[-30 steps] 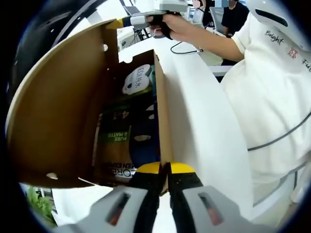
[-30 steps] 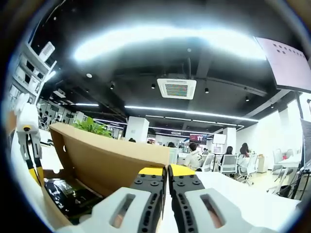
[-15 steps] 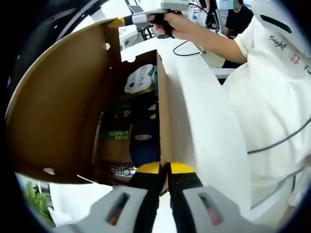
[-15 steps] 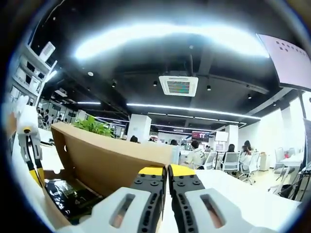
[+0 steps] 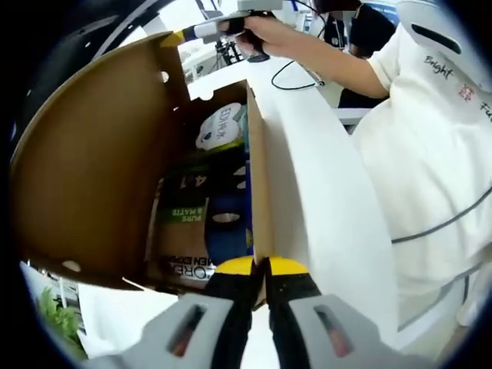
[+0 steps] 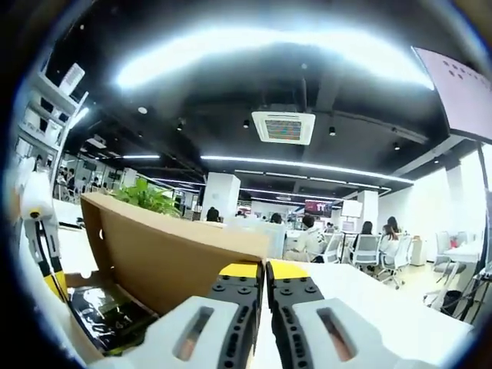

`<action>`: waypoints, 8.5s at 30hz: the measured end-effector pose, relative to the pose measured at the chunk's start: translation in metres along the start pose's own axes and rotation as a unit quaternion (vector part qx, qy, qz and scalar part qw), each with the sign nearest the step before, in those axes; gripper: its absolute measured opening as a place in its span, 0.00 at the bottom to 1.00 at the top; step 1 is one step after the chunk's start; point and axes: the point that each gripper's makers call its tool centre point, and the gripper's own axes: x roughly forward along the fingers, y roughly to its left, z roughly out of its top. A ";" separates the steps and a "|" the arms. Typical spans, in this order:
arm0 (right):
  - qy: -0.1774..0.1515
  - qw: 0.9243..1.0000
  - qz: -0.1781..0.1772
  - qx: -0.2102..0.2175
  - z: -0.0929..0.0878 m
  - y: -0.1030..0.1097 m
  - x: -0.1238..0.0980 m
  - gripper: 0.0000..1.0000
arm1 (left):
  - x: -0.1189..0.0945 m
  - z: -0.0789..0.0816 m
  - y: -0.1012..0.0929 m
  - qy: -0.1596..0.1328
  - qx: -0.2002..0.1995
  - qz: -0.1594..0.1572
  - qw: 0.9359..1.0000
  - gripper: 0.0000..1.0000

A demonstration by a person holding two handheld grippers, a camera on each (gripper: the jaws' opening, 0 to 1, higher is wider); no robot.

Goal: Operate the shoe box by opening the lid, removing the specified soft item, and placing it in the target area until the item is outside and the box remains undamaged.

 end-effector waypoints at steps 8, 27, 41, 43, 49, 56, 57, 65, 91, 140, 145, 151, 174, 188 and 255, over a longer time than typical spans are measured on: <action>0.002 1.000 0.001 0.002 0.001 0.001 0.006 0.01 | 0.000 0.000 0.000 0.007 -0.014 0.003 1.000 0.04; 0.009 1.000 -0.003 0.009 0.003 0.000 0.022 0.00 | 0.001 0.001 0.001 0.014 -0.013 0.002 1.000 0.04; 0.018 1.000 -0.006 0.009 0.001 -0.002 0.043 0.00 | 0.001 0.000 0.001 0.014 -0.010 0.003 1.000 0.04; 0.020 1.000 -0.006 0.007 0.001 -0.002 0.045 0.00 | 0.001 0.000 0.001 0.017 -0.002 0.004 1.000 0.04; 0.026 1.000 -0.010 0.014 -0.001 -0.003 0.049 0.00 | 0.000 0.000 0.001 0.022 -0.005 0.003 1.000 0.04; 0.037 0.999 -0.015 0.029 -0.002 -0.004 0.057 0.00 | 0.000 0.000 0.001 0.017 -0.001 0.006 1.000 0.04; 0.039 0.999 -0.014 0.032 -0.003 -0.004 0.058 0.00 | 0.000 0.000 0.000 0.017 -0.002 0.005 1.000 0.04; 0.031 0.999 -0.024 0.020 -0.005 -0.003 0.060 0.00 | 0.000 0.000 0.001 0.017 -0.002 0.009 1.000 0.05; 0.059 0.998 -0.018 -0.003 -0.016 -0.006 0.087 0.00 | 0.001 0.000 0.003 0.014 -0.004 0.005 1.000 0.05; 0.102 0.995 0.002 -0.020 -0.042 -0.007 0.116 0.00 | 0.001 0.000 0.001 0.007 -0.008 0.013 1.000 0.05; 0.107 0.994 0.003 -0.022 -0.046 -0.008 0.122 0.00 | 0.001 0.001 0.001 0.004 -0.008 0.013 1.000 0.05; 0.114 0.993 0.010 -0.014 -0.053 -0.008 0.129 0.00 | 0.001 0.001 0.001 0.003 -0.008 0.014 1.000 0.05; 0.198 0.980 0.017 0.012 -0.091 -0.006 0.155 0.00 | 0.006 0.002 0.001 -0.004 -0.010 0.011 1.000 0.05; 0.256 0.966 0.024 0.028 -0.121 -0.004 0.167 0.00 | 0.005 0.002 0.001 -0.004 -0.007 0.010 1.000 0.05; 0.240 0.970 0.041 -0.010 -0.150 0.006 0.161 0.14 | 0.005 0.003 0.001 -0.015 -0.002 0.011 1.000 0.06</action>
